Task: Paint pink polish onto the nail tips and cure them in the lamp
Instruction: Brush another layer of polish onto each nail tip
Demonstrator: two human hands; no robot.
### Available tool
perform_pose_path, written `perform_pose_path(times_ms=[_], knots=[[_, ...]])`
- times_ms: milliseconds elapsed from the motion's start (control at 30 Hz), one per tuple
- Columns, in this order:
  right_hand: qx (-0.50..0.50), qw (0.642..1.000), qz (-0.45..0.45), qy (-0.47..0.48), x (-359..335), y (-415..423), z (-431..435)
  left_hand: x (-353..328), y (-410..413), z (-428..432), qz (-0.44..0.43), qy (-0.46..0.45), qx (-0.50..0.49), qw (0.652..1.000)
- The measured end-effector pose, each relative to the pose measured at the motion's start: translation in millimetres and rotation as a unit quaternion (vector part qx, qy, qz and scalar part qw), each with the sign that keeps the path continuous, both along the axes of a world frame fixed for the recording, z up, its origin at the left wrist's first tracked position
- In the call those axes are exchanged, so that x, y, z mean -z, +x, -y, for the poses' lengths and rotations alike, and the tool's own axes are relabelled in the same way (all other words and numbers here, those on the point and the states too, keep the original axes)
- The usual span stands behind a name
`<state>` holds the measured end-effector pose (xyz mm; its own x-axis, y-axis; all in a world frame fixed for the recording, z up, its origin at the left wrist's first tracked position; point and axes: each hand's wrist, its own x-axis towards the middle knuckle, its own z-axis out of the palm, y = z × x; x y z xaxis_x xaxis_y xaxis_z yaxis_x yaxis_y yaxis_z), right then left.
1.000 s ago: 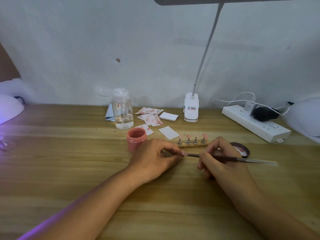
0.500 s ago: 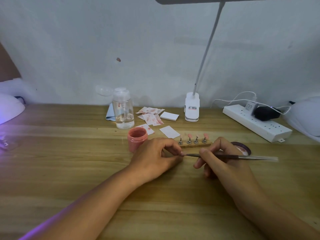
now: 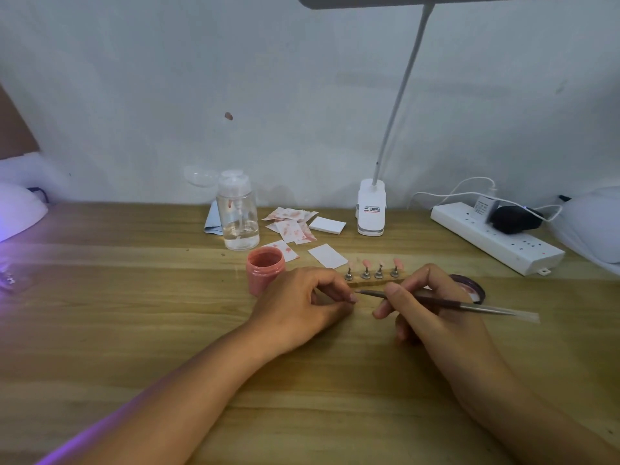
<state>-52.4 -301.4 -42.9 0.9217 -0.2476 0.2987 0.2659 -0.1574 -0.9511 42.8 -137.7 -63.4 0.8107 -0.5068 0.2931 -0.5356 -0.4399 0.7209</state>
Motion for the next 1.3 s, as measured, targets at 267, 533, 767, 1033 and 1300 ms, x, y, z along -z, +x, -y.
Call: perform_pose_path(times_ms=[267, 533, 767, 1033, 1300], knots=[[-0.008, 1.0, -0.002, 0.007, -1.5, -0.6, 0.1, -0.6, -0.9, 2.0, 0.006, -0.003, 0.001, 1.0], [-0.016, 1.0, -0.006, 0.01, -2.2, -1.1, -2.7, -0.2, 0.3, -0.1, 0.018, 0.009, 0.002, 1.0], [-0.004, 1.0, -0.02, -0.007, -6.9, -3.4, -2.4, 1.2, 1.4, 2.0, 0.029, 0.017, -0.006, 0.999], [0.008, 0.999, -0.031, -0.038, -6.6, -3.2, -1.1, 5.9, 3.5, -0.2, 0.045, 0.014, -0.002, 0.999], [0.024, 0.999, -0.037, -0.022, -3.6, -3.2, 0.1, 9.0, 3.3, 0.7, 0.042, 0.012, 0.003, 0.999]])
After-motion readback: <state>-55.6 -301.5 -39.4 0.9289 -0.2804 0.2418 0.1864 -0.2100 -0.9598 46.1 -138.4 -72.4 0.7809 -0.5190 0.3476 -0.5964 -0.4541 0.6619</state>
